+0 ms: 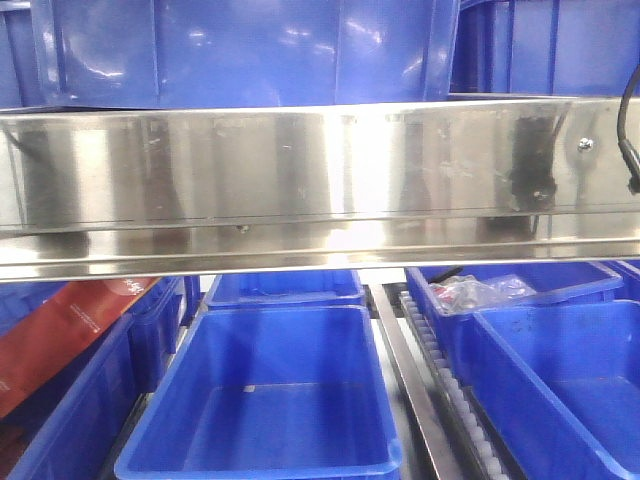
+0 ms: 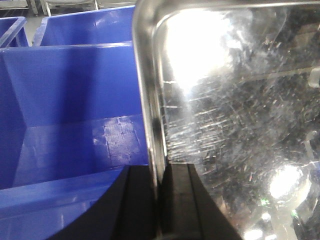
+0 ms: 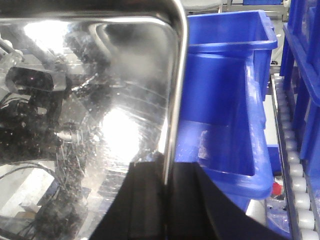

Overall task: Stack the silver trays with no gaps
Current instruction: 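Lift the silver tray off the shelf with both grippers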

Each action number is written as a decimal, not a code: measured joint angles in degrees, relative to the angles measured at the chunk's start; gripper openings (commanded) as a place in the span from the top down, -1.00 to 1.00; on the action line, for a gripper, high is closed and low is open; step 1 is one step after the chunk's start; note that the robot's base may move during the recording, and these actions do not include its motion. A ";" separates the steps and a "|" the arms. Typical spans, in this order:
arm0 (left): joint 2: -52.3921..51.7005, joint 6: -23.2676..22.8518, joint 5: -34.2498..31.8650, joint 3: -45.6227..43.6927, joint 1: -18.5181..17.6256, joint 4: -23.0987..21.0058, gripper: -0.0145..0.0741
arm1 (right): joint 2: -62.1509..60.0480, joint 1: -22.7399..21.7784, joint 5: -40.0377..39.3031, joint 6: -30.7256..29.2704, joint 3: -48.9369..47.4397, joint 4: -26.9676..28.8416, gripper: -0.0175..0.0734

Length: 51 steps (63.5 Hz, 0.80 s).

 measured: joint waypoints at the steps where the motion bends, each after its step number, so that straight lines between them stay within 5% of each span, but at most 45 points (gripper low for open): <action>1: 0.00 0.00 0.00 0.00 0.00 0.00 0.68 | 0.00 0.00 0.00 0.00 0.00 0.00 0.79; 51: 0.00 0.00 0.00 0.00 0.00 0.04 0.68 | 0.00 0.00 -0.13 -0.11 0.00 0.00 0.79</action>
